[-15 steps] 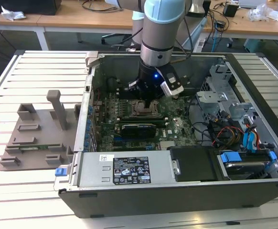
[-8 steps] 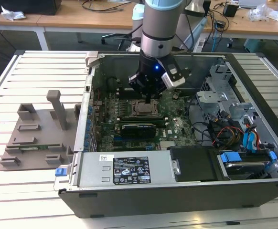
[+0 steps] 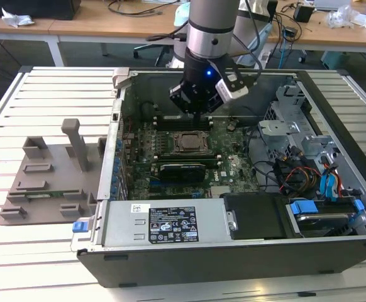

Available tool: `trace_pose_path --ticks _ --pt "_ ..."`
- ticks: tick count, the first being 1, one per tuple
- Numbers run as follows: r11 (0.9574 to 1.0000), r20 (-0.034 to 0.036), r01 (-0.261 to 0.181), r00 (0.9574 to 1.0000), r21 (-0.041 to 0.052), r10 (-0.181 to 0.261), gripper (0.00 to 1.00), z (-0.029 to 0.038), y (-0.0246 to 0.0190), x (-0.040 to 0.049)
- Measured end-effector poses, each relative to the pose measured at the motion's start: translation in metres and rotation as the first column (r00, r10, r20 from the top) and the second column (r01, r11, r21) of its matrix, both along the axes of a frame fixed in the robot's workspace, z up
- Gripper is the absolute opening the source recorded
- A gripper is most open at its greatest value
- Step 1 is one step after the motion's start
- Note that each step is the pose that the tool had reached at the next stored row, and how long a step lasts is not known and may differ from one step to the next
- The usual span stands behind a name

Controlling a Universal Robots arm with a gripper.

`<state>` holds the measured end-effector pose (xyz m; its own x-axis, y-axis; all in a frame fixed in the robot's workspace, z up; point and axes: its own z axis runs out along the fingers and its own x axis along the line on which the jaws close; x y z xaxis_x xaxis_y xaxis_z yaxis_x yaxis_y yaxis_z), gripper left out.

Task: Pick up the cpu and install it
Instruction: 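Install the second cpu locking lever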

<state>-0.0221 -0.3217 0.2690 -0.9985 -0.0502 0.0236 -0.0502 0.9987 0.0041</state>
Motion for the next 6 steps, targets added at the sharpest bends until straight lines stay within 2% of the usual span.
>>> trace_pose_path --ticks 6 --pt "1.0 -0.0001 0.0 1.0 0.0 0.0 0.11 0.0003 0.0 0.0"
